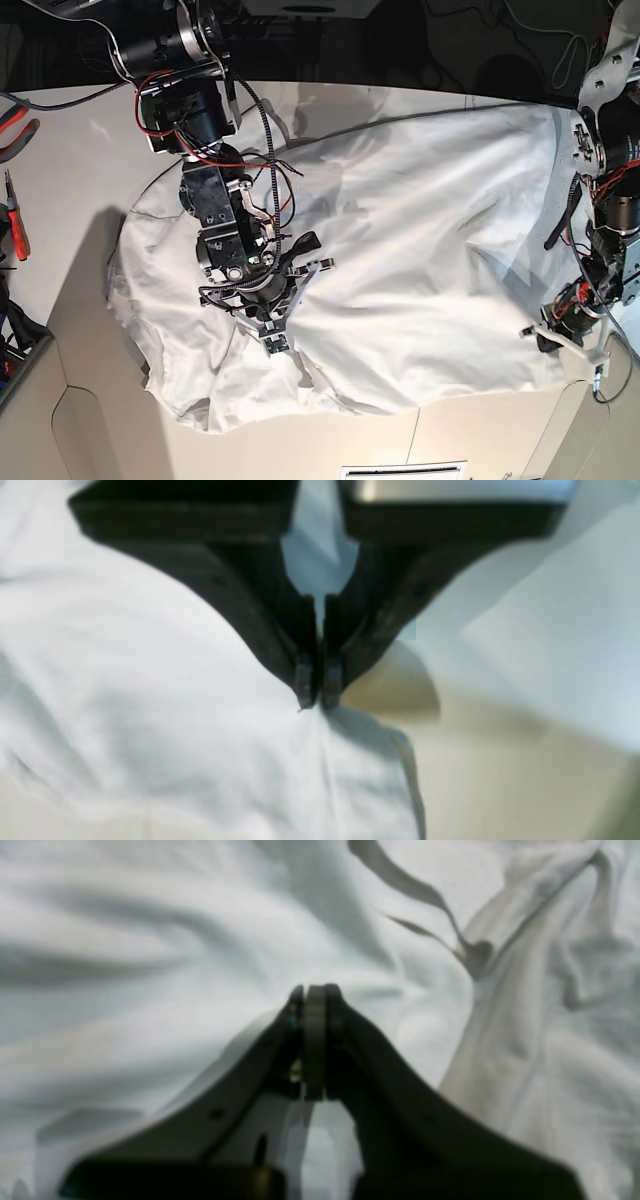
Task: Layout the t-shirt on the table in an organized manner, then fold the t-shirt properly
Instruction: 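Grasp the shirt edge with the left gripper and pull it away from the right gripper, then drag the shirt with the right gripper toward its collar and release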
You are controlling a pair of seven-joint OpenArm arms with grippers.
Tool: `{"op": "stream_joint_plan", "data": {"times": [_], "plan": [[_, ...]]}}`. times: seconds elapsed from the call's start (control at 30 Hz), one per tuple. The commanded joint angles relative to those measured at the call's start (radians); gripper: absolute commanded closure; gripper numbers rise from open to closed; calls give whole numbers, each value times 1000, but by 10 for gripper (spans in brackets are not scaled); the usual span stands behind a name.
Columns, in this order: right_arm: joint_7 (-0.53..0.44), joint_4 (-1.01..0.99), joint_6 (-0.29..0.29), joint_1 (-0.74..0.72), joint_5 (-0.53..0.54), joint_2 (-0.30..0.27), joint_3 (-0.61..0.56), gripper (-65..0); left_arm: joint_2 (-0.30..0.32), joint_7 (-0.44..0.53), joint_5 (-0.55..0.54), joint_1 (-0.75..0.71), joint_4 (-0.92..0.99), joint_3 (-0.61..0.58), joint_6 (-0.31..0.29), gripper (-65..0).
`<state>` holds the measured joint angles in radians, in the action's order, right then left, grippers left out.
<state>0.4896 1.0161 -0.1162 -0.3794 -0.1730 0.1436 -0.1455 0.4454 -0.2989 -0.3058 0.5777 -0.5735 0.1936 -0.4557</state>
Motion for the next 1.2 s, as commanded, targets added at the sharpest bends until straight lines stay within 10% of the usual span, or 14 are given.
{"op": "stream_joint_plan", "data": {"times": [0.0,0.17,0.23,0.3,0.53,0.7,0.9,1.17], "plan": [[-22,18,-4,-27,5,6,-1,0,32,30,-12,35,-41,2,-4,0],[-22,18,-4,-27,5,6,-1,0,60,45,-13,74,-108,2,-19,0],[-22,18,-4,-27,5,6,-1,0,57,53,-12,101,-109,-2,-111,0],[-22,18,-4,-27,5,7,-1,0,53,60,-12,121,-109,-26,-153,-175],[-22,18,-4,-27,4,6,-1,0,56,62,51,139,-109,-146,69,-241],[-22,19,-2,-40,-56,5,-1,0,56,-6,45,134,-109,-149,77,-240],[7,111,43,-52,-86,-13,0,0,88,-204,-240,102,-118,-148,-241,0],[225,317,62,-22,-39,-106,54,0,131,-600,-696,-101,-230,-148,-242,0]]}}
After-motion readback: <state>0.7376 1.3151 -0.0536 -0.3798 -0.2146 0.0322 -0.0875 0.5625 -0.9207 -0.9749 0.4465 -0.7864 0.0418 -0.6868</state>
